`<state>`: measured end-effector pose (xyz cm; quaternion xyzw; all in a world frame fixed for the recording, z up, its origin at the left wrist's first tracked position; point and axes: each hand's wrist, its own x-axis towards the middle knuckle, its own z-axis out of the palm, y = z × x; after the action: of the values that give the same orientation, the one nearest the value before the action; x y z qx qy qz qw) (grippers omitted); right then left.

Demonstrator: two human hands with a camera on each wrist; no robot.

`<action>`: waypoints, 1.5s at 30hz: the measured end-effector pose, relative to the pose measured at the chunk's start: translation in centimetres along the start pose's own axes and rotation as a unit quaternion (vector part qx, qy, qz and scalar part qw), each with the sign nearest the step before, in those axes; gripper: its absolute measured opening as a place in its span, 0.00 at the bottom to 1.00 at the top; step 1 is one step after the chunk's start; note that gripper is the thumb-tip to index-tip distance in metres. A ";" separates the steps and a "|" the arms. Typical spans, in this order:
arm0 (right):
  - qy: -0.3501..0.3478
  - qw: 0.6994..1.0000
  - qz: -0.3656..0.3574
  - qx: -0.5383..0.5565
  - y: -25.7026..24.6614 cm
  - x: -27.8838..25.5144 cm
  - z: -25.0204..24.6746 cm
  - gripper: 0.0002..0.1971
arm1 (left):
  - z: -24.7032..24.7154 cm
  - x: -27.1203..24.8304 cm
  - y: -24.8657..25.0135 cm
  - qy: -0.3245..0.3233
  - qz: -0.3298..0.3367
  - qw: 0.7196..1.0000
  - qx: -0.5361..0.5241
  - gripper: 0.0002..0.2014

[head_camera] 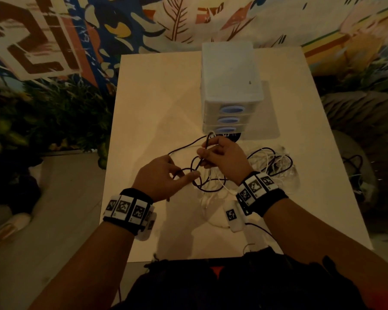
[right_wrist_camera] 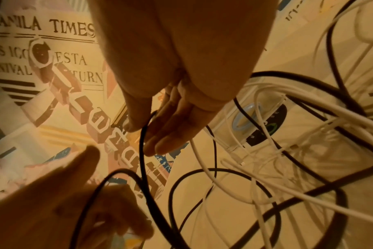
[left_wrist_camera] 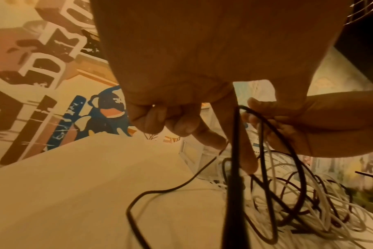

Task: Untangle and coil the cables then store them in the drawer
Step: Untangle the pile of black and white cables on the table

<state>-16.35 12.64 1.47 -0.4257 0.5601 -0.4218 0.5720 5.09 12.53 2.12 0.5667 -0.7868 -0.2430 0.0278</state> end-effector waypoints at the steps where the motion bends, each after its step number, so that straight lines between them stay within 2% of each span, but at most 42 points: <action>1: -0.011 1.000 -0.007 -0.016 -0.1 0.0 0.3 0.15 | 0.0 0.0 0.5 -0.011 0.011 1.000 0.019 0.37; 3: -0.031 0.998 -0.026 -0.048 -0.6 -0.1 0.8 0.13 | 0.2 0.2 1.4 -0.006 0.017 0.999 0.031 0.35; 7: -0.063 0.993 -0.043 -0.088 -0.6 0.0 1.5 0.11 | 1.0 0.6 1.5 0.076 0.074 0.994 0.010 0.24; 10: -0.077 0.988 -0.052 -0.120 0.2 -0.1 1.3 0.10 | 0.8 0.1 0.9 0.078 0.102 0.991 -0.040 0.20; 12: -0.078 0.986 -0.060 -0.136 0.7 -0.4 1.0 0.10 | 0.0 0.1 0.7 0.051 0.059 0.988 -0.133 0.24; 14: -0.089 0.976 -0.080 -0.181 1.2 -1.0 0.7 0.12 | -1.1 0.6 0.8 0.035 -0.017 0.962 -0.269 0.26; 15: -0.098 0.968 -0.092 -0.211 1.4 -1.3 0.8 0.13 | -1.4 1.1 1.0 0.035 -0.040 0.953 -0.298 0.26; 16: -0.110 0.962 -0.100 -0.231 1.4 -1.5 0.8 0.12 | -1.7 1.5 1.4 0.030 -0.053 0.954 -0.293 0.26; 19: -0.125 0.957 -0.104 -0.242 1.4 -1.9 0.8 0.10 | -1.8 2.5 2.1 0.036 -0.020 0.985 -0.170 0.22; 22: -0.137 0.950 -0.088 -0.265 1.7 -2.0 0.3 0.07 | -2.1 2.6 2.4 0.073 -0.011 0.978 -0.194 0.16; 25: -0.160 0.938 -0.080 -0.295 2.0 -2.2 0.0 0.06 | -2.8 2.2 2.4 0.073 0.017 0.973 -0.219 0.14; 26: -0.144 0.948 -0.069 -0.277 1.9 -2.1 -0.1 0.07 | -3.0 1.9 2.4 0.069 0.028 0.976 -0.206 0.14; 28: -0.054 0.982 -0.046 -0.176 1.3 -1.7 -0.5 0.11 | -3.3 1.3 2.2 0.068 0.048 0.981 -0.174 0.12; 30: 0.034 0.988 -0.061 -0.137 0.3 -1.2 -0.9 0.14 | -3.3 0.7 2.0 0.058 0.066 0.981 -0.171 0.10; 31: 0.039 0.983 -0.071 -0.164 -0.1 -0.9 -1.0 0.16 | -3.2 0.4 2.0 0.051 0.074 0.981 -0.170 0.10; 33: -0.003 0.968 -0.076 -0.239 -0.9 -0.4 -1.0 0.18 | -3.1 0.1 1.9 0.041 0.084 0.983 -0.157 0.13; 35: -0.015 0.970 -0.042 -0.238 -1.9 0.1 -0.7 0.16 | -3.2 -0.2 1.6 0.038 0.083 0.985 -0.150 0.16; 38: -0.033 0.986 0.070 -0.146 -3.1 0.5 -0.4 0.30 | -3.5 -0.7 1.2 0.048 0.105 0.984 -0.139 0.21; 39: -0.055 0.985 0.093 -0.131 -3.3 0.6 -0.2 0.31 | -3.6 -1.0 1.3 0.044 0.118 0.985 -0.118 0.23; 41: -0.092 0.983 0.077 -0.137 -3.4 0.6 0.3 0.23 | -3.8 -1.3 1.7 0.026 0.137 0.987 -0.080 0.25; 43: -0.093 0.985 0.040 -0.142 -3.8 0.8 0.5 0.15 | -4.1 -1.4 1.6 0.019 0.110 0.991 -0.078 0.28; 45: -0.088 0.984 0.004 -0.156 -4.3 0.8 0.5 0.12 | -4.2 -1.1 1.1 0.067 0.064 0.988 -0.125 0.24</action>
<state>-15.86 10.64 5.41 -0.5432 0.5684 -0.2881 0.5467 5.88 12.33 6.56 0.5222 -0.7811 -0.2987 0.1673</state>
